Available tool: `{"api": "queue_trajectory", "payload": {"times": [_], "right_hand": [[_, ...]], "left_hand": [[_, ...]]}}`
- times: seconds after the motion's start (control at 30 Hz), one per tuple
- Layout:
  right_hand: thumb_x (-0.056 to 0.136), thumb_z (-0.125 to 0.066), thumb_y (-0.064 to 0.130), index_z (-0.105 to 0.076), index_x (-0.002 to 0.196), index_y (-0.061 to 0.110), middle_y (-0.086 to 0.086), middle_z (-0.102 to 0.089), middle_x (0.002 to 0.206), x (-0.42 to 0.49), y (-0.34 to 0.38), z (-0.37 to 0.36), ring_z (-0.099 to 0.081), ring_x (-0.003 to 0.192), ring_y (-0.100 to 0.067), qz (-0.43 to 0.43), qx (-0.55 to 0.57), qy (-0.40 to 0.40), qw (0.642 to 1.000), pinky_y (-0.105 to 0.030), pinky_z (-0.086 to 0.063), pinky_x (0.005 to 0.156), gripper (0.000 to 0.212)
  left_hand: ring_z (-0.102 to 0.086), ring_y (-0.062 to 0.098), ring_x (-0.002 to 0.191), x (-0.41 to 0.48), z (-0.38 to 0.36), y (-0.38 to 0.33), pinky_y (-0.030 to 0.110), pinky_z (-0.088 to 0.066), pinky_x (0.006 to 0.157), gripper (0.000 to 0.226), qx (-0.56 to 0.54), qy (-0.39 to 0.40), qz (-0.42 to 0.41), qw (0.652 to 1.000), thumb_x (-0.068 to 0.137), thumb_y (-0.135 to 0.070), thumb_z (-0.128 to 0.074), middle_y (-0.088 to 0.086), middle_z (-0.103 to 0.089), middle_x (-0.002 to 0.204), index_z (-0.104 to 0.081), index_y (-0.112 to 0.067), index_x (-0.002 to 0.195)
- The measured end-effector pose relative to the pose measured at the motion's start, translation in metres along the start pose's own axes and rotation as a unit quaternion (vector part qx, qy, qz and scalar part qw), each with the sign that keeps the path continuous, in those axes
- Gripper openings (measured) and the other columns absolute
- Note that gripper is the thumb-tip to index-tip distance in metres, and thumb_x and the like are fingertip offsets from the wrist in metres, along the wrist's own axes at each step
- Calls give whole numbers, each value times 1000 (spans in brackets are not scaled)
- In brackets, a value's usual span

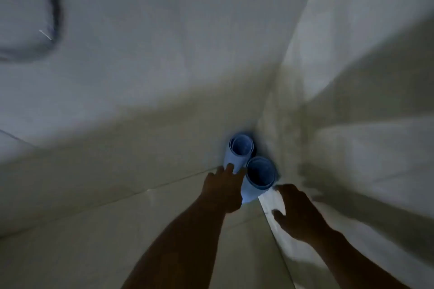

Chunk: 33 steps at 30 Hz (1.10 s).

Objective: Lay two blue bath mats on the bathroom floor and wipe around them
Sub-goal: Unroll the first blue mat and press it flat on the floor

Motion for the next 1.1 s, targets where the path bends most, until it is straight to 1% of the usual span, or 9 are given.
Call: {"api": "queue_trajectory", "payload": {"times": [0.1, 0.2, 0.3, 0.47, 0.63, 0.73, 0.87, 0.97, 1.1], "right_hand": [[95, -57, 37, -15, 158, 22, -2, -21, 164, 59, -13, -42, -32, 145, -25, 13, -61, -53, 997, -37, -39, 110, 77], [91, -62, 40, -29, 153, 23, -3, -33, 158, 96, -25, -83, -32, 144, -30, -2, -124, -67, 990, -45, -42, 106, 72], [90, -66, 35, -48, 135, 19, -7, -50, 139, 112, -30, -103, -48, 128, -35, -34, -110, -104, 988, -50, -50, 93, 51], [90, -70, 24, -62, 108, 11, -10, -66, 103, 97, -28, -121, -60, 93, -32, 62, -12, -161, 985, -35, -50, 70, 23], [93, -58, 28, -60, 92, 15, -2, -64, 81, 45, -11, -109, -62, 72, -20, 193, 22, -228, 954, -16, -37, 60, 14], [94, -45, 40, -59, 99, 22, 6, -63, 82, 17, 8, -117, -60, 73, -10, 242, 51, -170, 954, -18, -45, 63, 24], [97, -50, 42, -63, 99, 24, 17, -53, 85, -16, 27, -142, -58, 73, -9, 226, 60, -85, 968, -20, -46, 61, 23], [95, -62, 36, -64, 98, 21, 15, -51, 78, -52, 51, -161, -50, 68, -8, 208, 31, -62, 976, -12, -27, 55, 15], [95, -61, 40, -60, 90, 23, 9, -52, 68, -100, 85, -191, -49, 61, -11, 192, -10, -30, 981, -16, -23, 50, 18]], "left_hand": [[-51, 32, 124, 43, -44, 8, 44, -50, 91, 93, 71, -88, -50, 992, 80, -31, -79, 10, -37, 154, -28, -31, 158], [-32, 33, 141, 71, -95, 17, 50, -40, 108, 93, 56, 6, -44, 997, 91, -24, -67, 7, -17, 164, -7, -37, 161], [-37, 32, 137, 87, -110, 16, 50, -46, 101, 92, -4, -19, -52, 998, 90, -19, -68, 3, -23, 162, -11, -39, 159], [-47, 25, 125, 74, -110, 1, 43, -48, 88, 71, -76, -103, -91, 988, 84, -6, -67, -2, -43, 149, -39, -25, 146], [-51, 23, 120, 32, -118, 12, 39, -48, 86, 61, -122, -91, -60, 987, 88, -15, -68, 0, -50, 140, -40, -23, 141], [-39, 23, 137, -5, -123, 22, 41, -46, 102, 65, -96, -72, -36, 992, 90, -24, -70, 0, -38, 154, -37, -25, 146], [-30, 27, 144, -65, -130, 37, 44, -43, 106, 57, -57, -39, 10, 998, 92, -31, -67, 3, -35, 156, -42, -24, 143], [-48, 29, 125, -121, -137, 47, 43, -44, 95, 36, -40, -6, 59, 997, 96, -32, -61, 6, -59, 128, -51, -20, 127], [-61, 29, 104, -200, -158, 65, 40, -36, 90, 21, -19, 31, 115, 993, 99, -38, -50, 2, -70, 106, -53, -22, 113]]}}
Point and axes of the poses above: each hand's wrist, its own x-axis towards the middle knuckle, its own z-axis out of the back of the hand, y = z × x, the point moved 7 cm from there along x, towards the middle knuckle
